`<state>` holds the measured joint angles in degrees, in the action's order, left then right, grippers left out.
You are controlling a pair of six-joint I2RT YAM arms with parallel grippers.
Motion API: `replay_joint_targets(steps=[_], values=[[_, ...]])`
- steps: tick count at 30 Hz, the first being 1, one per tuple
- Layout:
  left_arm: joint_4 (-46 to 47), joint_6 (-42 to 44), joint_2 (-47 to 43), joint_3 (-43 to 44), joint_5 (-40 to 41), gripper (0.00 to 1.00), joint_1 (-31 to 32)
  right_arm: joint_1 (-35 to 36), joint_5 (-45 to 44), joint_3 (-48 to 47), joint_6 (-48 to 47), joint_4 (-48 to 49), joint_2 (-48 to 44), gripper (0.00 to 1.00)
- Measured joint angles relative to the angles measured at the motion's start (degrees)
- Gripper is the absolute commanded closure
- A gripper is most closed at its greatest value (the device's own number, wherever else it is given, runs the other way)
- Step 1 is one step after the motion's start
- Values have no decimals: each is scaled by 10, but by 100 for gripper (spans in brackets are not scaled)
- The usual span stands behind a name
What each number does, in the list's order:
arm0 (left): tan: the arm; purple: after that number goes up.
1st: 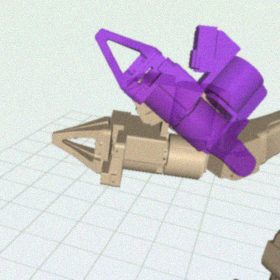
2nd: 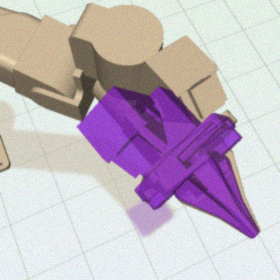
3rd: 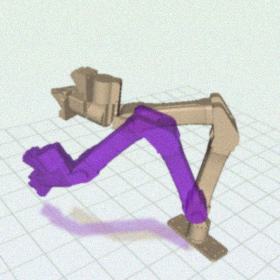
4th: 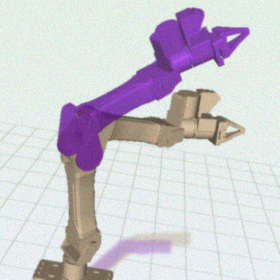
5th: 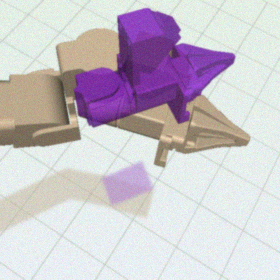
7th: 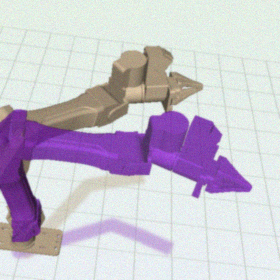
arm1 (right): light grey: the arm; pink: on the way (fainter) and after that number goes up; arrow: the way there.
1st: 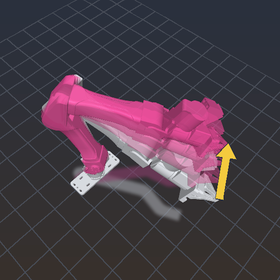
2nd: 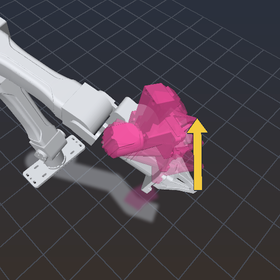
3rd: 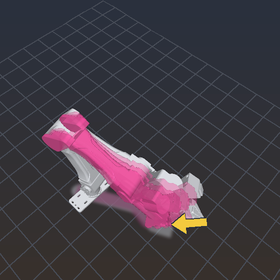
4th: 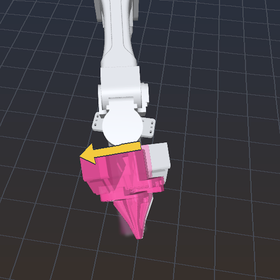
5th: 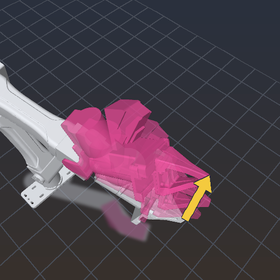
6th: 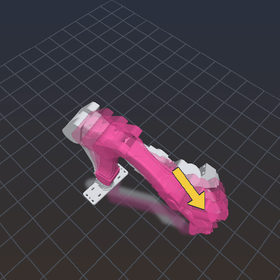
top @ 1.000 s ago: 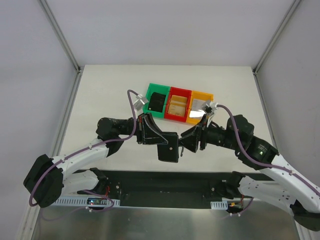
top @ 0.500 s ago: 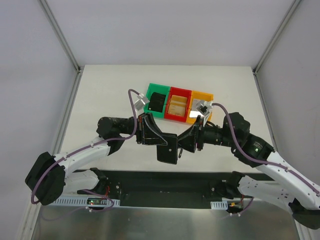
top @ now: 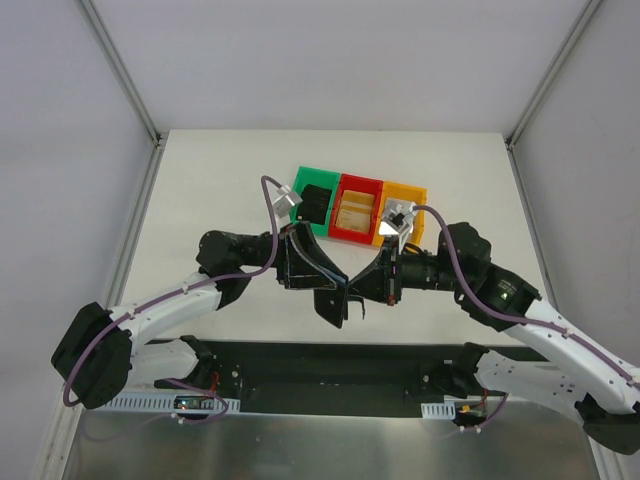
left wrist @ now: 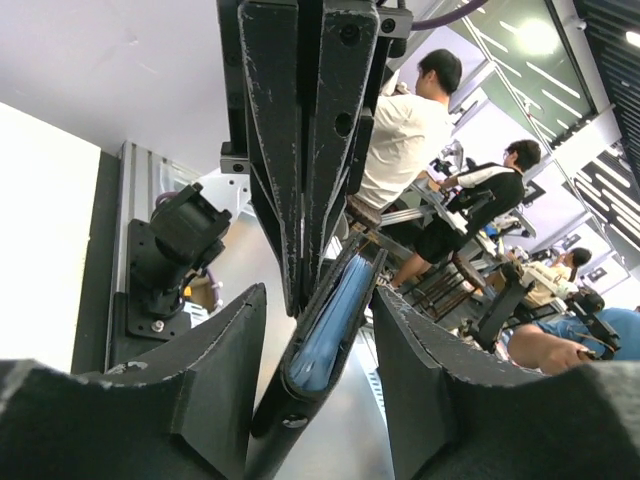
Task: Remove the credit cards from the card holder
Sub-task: Open the card holder.
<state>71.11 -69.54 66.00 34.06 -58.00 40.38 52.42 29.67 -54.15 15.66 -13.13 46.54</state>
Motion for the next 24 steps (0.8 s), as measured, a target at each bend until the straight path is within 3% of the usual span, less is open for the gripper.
replay_joint_targets(steps=[11, 13, 18, 20, 22, 24], values=[[-42, 13, -3, 0, 17, 45, -11, 0, -27, 0, -8, -25, -2, 100], [-45, 13, -8, -2, 19, 50, -15, 0, -35, 0, -10, -32, -2, 100], [-35, 8, -12, -3, 26, 83, -15, 0, -45, 0, -12, -40, -2, 100], [-30, 3, -12, -3, 28, 89, -15, 0, -48, 0, -12, -41, -2, 100], [-23, -1, -12, -3, 28, 82, -15, 0, -48, 0, -12, -40, -2, 100], [-19, -2, -12, -3, 29, 60, -15, 0, -48, 0, -12, -40, -2, 100]])
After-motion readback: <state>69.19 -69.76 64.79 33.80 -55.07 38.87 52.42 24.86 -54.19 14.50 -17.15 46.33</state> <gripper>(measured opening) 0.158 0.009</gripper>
